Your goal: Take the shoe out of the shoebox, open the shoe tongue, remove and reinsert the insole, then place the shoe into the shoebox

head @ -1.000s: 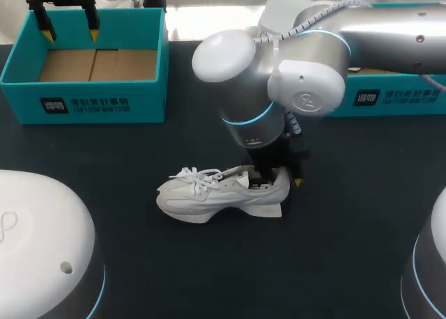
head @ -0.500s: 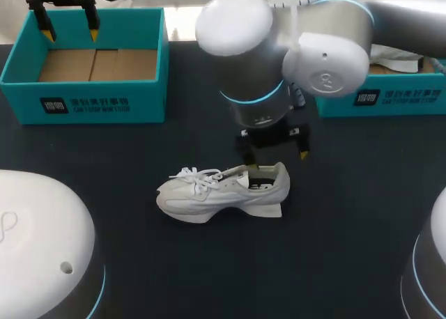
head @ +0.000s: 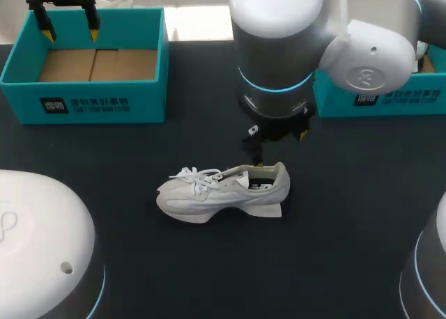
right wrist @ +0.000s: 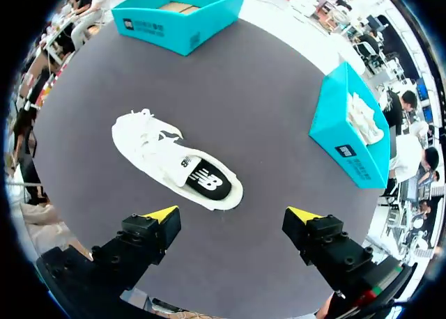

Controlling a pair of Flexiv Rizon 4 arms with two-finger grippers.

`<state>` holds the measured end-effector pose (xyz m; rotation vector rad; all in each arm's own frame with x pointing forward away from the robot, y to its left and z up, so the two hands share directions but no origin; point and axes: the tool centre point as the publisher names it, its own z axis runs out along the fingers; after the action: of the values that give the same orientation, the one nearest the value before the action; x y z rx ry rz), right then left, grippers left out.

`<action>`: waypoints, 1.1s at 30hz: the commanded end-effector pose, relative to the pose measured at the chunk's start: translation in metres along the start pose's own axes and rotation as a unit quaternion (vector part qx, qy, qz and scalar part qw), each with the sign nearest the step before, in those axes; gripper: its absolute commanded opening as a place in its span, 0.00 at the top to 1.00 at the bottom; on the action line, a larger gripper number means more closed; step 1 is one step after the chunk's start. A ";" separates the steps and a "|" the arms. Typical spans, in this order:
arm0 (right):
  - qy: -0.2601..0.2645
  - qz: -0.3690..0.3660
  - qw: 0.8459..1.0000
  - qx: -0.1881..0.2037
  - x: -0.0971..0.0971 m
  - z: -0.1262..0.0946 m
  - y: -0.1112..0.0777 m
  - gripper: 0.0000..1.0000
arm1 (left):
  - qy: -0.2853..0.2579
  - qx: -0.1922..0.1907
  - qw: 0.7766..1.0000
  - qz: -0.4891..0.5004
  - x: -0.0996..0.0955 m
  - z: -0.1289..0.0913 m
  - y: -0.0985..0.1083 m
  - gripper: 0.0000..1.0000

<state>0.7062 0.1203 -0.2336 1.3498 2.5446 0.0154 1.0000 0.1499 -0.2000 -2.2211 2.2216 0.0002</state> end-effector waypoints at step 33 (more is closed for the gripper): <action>0.115 -0.305 0.932 -0.160 -0.022 0.018 -0.019 0.00 | 0.000 0.000 1.000 0.000 0.000 0.000 0.000 0.00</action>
<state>0.7077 0.0930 -0.2464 0.4380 2.8988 0.3797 1.0000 0.1499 -0.2000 -2.2211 2.2216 0.0002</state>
